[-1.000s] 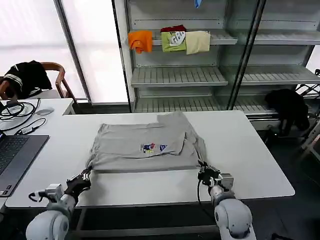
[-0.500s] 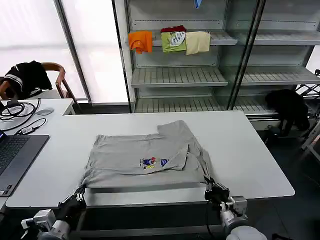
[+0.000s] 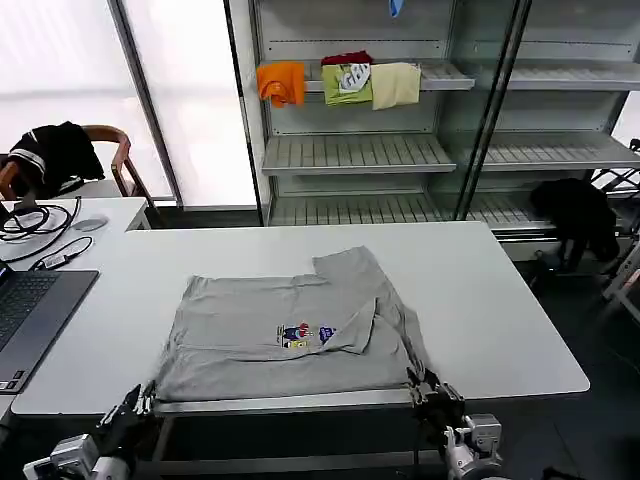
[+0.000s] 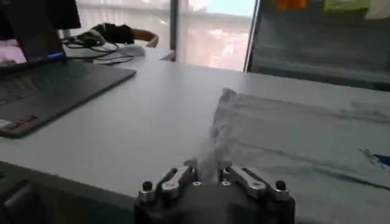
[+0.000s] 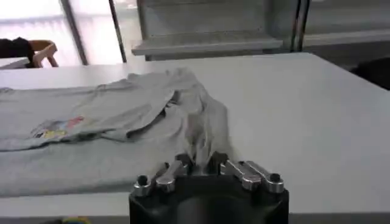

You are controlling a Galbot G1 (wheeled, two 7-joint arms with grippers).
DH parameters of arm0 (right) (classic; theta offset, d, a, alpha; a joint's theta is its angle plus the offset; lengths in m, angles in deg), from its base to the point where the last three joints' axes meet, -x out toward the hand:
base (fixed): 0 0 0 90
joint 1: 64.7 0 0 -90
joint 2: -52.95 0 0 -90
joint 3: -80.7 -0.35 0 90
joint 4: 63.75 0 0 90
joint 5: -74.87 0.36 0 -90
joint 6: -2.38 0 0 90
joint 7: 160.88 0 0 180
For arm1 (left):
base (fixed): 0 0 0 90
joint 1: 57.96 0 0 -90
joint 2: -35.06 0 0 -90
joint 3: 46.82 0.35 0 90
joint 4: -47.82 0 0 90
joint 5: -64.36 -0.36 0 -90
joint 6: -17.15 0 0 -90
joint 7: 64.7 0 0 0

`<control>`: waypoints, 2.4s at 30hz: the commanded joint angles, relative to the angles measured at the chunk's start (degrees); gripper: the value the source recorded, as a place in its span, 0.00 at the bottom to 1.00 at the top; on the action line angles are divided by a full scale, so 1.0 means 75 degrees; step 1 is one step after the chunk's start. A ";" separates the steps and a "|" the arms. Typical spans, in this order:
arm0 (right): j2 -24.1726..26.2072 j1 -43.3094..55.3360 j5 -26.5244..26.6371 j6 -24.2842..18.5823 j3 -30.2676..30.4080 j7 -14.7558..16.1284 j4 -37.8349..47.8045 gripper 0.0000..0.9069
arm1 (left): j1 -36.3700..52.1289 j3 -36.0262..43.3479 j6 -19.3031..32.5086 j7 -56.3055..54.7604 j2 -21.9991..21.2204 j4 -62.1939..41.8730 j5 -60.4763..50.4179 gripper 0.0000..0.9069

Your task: Fold and organize the clothes.

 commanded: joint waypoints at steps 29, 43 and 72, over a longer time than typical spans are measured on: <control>-0.1285 0.8487 -0.1847 -0.0012 0.0252 0.0728 0.8646 1.00 | 0.7333 0.1639 -0.0091 0.3017 0.1550 -0.6716 -0.1390 1.00; -0.1285 0.8829 -0.1853 -0.0186 -0.0108 0.0863 0.9935 1.00 | 0.8036 0.1834 -0.0080 0.3273 0.1650 -0.8388 -0.2197 1.00; -0.1285 0.8437 -0.1760 -0.0092 0.0431 0.1433 0.9559 0.00 | 0.7470 0.1494 -0.0073 0.3722 0.1844 -0.8036 -0.1668 0.01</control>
